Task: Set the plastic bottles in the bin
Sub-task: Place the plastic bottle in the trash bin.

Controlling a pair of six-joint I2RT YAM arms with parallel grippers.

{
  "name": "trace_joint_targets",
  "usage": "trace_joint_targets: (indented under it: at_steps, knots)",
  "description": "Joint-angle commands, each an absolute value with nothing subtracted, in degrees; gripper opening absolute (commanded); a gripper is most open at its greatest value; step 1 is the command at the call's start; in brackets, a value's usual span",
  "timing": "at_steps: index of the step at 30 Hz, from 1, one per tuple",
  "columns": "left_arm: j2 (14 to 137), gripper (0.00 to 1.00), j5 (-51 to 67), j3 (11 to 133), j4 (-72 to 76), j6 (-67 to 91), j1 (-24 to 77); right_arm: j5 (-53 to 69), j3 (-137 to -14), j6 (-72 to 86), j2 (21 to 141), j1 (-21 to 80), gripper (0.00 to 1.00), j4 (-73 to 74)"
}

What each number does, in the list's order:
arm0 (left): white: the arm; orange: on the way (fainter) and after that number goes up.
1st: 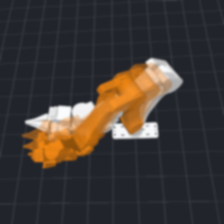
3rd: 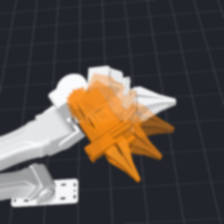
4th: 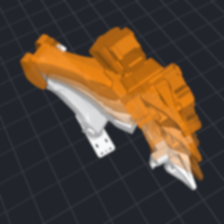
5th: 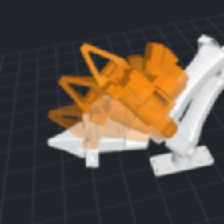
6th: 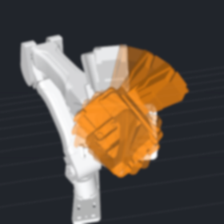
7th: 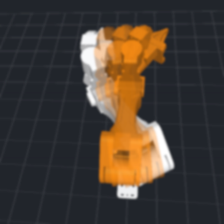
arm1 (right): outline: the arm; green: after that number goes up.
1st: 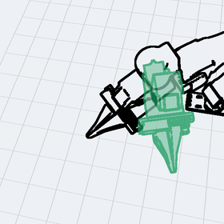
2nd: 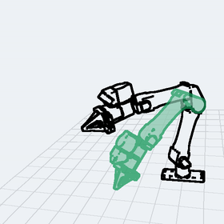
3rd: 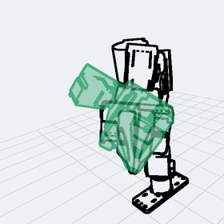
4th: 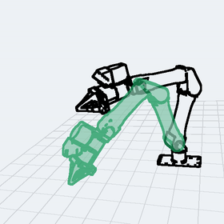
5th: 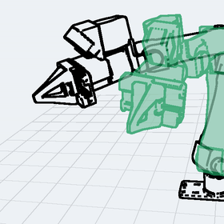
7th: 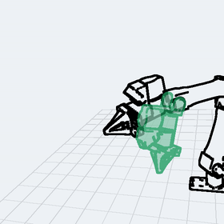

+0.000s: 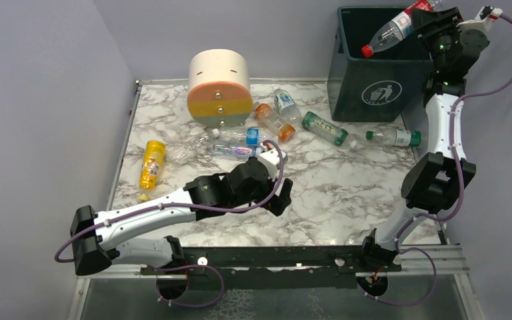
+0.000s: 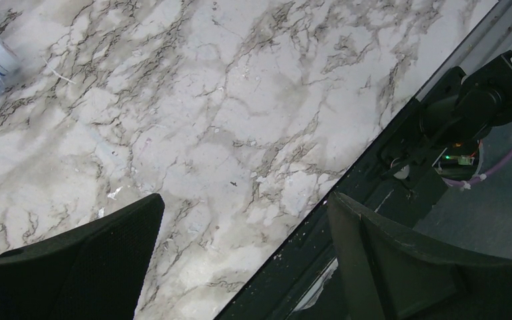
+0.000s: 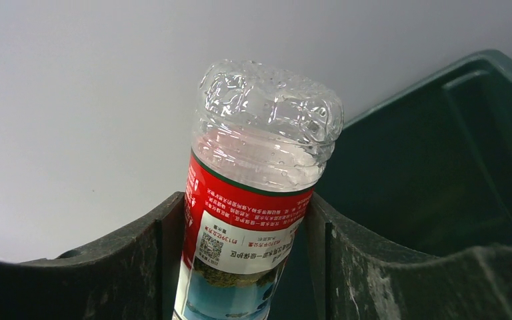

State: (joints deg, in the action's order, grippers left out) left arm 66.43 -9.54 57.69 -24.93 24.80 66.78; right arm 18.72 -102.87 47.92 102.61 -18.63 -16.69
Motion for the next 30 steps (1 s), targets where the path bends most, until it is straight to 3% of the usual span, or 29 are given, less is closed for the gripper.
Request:
trace_joint_targets:
  at_steps: [1, 14, 26, 30]
  knots:
    - [65.4, 0.99, -10.6, 57.2, -23.4, 23.9, 66.9, 15.1, -108.6, 44.8, 104.5, -16.7, 0.62, -16.6]
    - [65.5, 0.99, -10.2, 56.3, -22.5, 23.6, 66.4, 9.5, -115.6, 37.0, 109.4, -12.4, 0.66, -8.7]
    - [64.6, 0.99, -10.3, 55.5, -22.3, 23.8, 66.1, 8.4, -119.5, 34.9, 110.2, -11.9, 0.87, -3.6]
    - [64.4, 0.99, -10.3, 55.6, -22.3, 23.8, 66.1, 10.0, -121.2, 34.0, 108.1, -11.9, 0.88, -1.6]
